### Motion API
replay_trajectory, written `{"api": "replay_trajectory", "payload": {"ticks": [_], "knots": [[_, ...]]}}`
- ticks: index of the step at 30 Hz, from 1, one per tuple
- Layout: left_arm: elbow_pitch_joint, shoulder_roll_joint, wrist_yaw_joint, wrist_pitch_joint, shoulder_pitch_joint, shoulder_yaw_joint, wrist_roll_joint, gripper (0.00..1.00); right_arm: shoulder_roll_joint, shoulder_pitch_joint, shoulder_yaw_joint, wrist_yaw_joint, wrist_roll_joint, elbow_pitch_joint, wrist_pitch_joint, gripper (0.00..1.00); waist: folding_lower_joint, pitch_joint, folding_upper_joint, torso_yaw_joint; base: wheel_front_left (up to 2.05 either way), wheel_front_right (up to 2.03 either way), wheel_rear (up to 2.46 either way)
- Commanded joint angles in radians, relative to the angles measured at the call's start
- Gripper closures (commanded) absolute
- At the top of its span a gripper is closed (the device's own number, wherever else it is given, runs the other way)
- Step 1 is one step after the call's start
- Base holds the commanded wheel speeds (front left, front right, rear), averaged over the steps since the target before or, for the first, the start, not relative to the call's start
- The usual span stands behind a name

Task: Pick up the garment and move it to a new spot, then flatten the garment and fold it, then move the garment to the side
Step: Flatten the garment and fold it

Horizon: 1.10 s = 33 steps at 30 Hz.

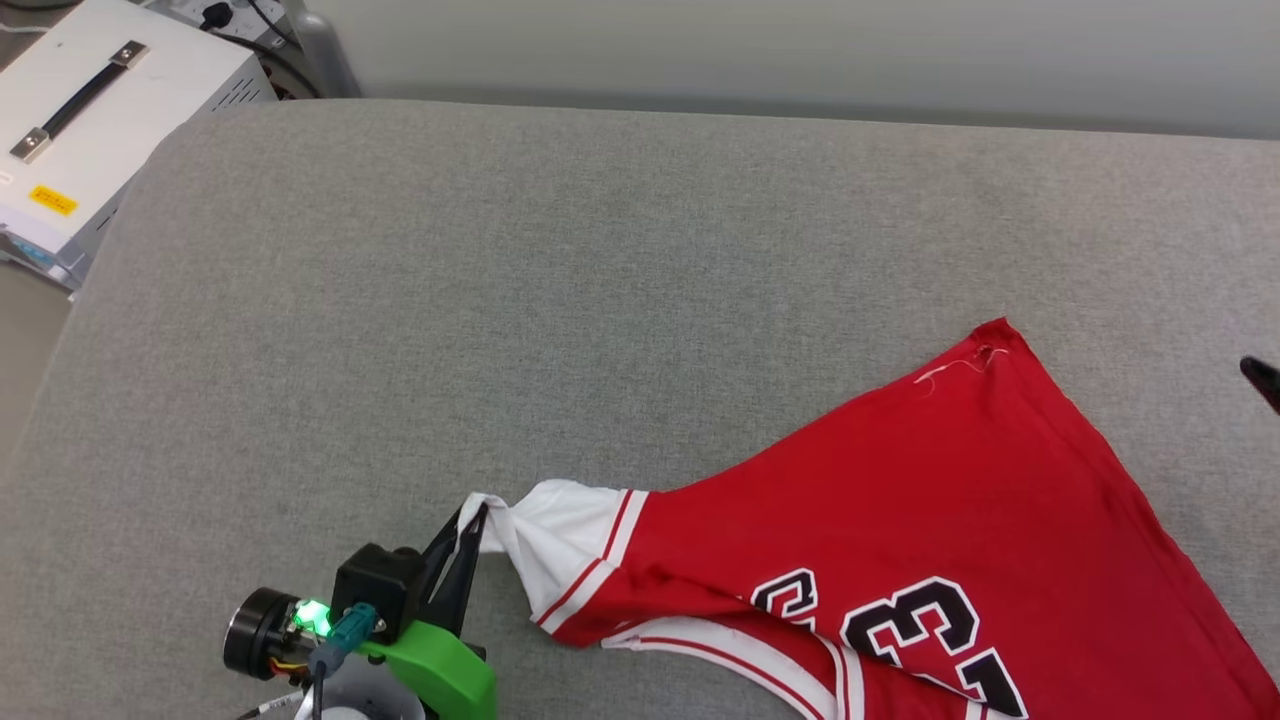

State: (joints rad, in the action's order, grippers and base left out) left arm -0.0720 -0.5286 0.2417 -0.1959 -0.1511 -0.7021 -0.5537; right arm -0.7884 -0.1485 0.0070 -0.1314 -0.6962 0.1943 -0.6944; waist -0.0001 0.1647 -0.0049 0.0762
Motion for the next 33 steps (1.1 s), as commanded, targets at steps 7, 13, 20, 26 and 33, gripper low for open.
{"api": "replay_trajectory", "payload": {"ticks": [7,13,20,26,33], "knots": [[-0.007,0.03,-0.017,-0.006,-0.079,-0.011,0.023,1.0,0.016,-0.304,0.154,0.001,0.021,-0.074,-0.134,0.0,0.0001,0.081,0.0049,0.065,0.0,0.0,0.0],[-0.021,0.057,-0.032,-0.017,-0.126,-0.023,0.037,1.0,0.079,-0.471,0.273,0.001,0.038,-0.265,-0.216,0.0,0.0001,0.131,0.0049,0.103,0.0,0.0,0.0],[-0.043,0.083,-0.048,-0.031,-0.169,-0.03,0.048,1.0,0.134,-0.541,0.367,0.001,0.053,-0.468,-0.2,0.0,0.0001,0.18,0.0049,0.136,0.0,0.0,0.0],[-0.069,0.097,-0.057,-0.041,-0.184,-0.031,0.048,1.0,0.165,-0.501,0.476,0.001,0.034,-0.598,-0.161,0.0,0.0001,0.193,0.0049,0.143,0.0,0.0,0.0],[-0.095,0.1,-0.064,-0.05,-0.185,-0.026,0.042,1.0,0.16,-0.471,0.58,0.001,-0.032,-0.633,-0.075,1.0,0.0001,0.177,0.0049,0.127,0.0,0.0,0.0]]}}
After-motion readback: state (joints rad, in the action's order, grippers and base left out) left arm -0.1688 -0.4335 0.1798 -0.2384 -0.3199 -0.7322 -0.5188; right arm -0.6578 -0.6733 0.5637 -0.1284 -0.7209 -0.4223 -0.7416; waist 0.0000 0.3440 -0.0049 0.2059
